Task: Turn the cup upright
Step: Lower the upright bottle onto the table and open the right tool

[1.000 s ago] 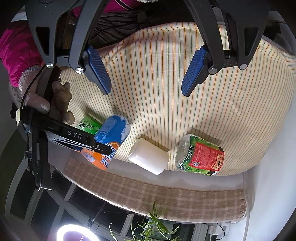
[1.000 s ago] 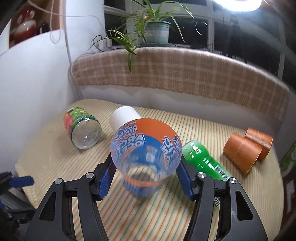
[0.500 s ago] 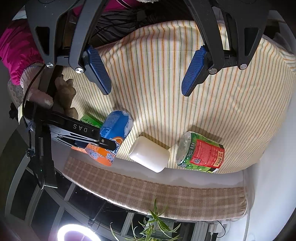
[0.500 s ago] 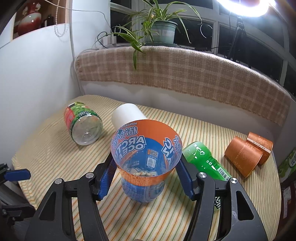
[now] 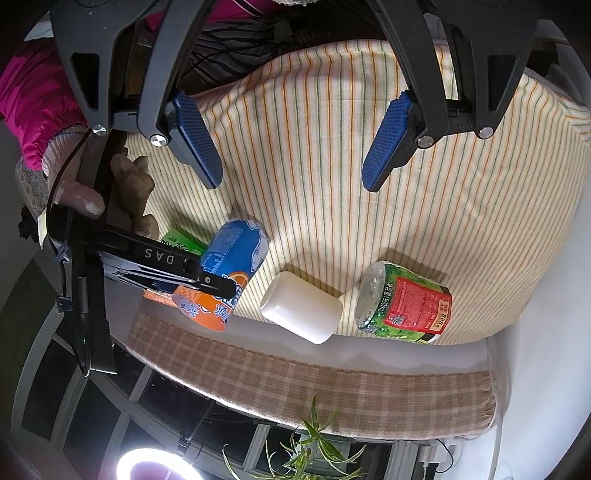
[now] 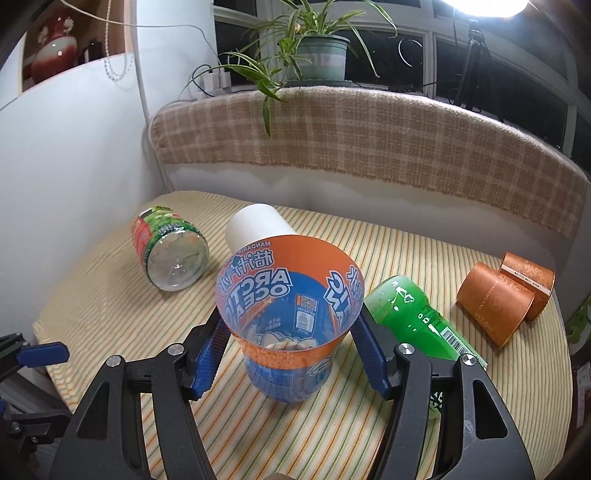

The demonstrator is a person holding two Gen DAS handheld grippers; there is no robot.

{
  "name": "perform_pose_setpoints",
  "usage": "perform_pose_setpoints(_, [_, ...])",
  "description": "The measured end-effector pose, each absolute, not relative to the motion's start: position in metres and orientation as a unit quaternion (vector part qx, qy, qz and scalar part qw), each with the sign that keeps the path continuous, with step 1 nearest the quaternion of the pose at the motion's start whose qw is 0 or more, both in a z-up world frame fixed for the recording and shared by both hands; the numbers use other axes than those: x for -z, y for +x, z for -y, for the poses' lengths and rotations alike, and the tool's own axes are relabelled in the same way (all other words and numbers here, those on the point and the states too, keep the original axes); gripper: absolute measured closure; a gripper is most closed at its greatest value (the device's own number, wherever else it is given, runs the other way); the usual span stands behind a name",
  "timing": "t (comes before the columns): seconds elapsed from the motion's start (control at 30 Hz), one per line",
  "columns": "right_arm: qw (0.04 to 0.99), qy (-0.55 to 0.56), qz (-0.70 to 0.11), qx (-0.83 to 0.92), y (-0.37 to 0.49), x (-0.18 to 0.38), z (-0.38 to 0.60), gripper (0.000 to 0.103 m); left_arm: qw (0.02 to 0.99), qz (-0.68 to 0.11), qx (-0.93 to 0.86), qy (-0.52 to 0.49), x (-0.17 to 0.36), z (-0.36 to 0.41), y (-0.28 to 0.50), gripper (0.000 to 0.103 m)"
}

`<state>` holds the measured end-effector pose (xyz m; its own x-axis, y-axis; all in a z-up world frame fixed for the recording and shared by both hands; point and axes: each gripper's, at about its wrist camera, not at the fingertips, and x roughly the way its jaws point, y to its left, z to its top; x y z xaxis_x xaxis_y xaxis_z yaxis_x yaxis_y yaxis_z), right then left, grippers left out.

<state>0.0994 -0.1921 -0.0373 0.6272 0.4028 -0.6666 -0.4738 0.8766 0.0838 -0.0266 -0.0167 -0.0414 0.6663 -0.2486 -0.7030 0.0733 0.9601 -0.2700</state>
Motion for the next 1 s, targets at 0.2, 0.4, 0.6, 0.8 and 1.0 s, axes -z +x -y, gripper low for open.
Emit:
perform_pose_setpoints(0.2, [0.899,-0.047,-0.359,-0.247,0.099,0.038,0.192,0.032,0.906,-0.398,0.089,-0.110,0.042,0.016,-0.027,0.022])
perform_pose_setpoints(0.4, [0.899,-0.038,-0.358,-0.249,0.099,0.037,0.197,0.023,0.906,-0.399,0.089,-0.108,0.042,0.018,-0.026,0.022])
perform_pose_setpoints(0.6, [0.902,-0.019,-0.352,-0.249,0.093,0.031,0.210,0.023,0.911,-0.393,0.084,-0.097,0.039,0.022,-0.020,0.022])
perform_pose_setpoints(0.8, [0.916,0.017,-0.327,-0.231,0.070,0.016,0.238,0.023,0.939,-0.331,0.062,-0.073,0.016,0.022,-0.013,0.022])
perform_pose_setpoints(1.0, [0.942,0.057,-0.279,-0.178,0.036,-0.004,0.267,0.023,0.967,-0.244,0.027,-0.062,-0.013,0.022,-0.017,0.022])
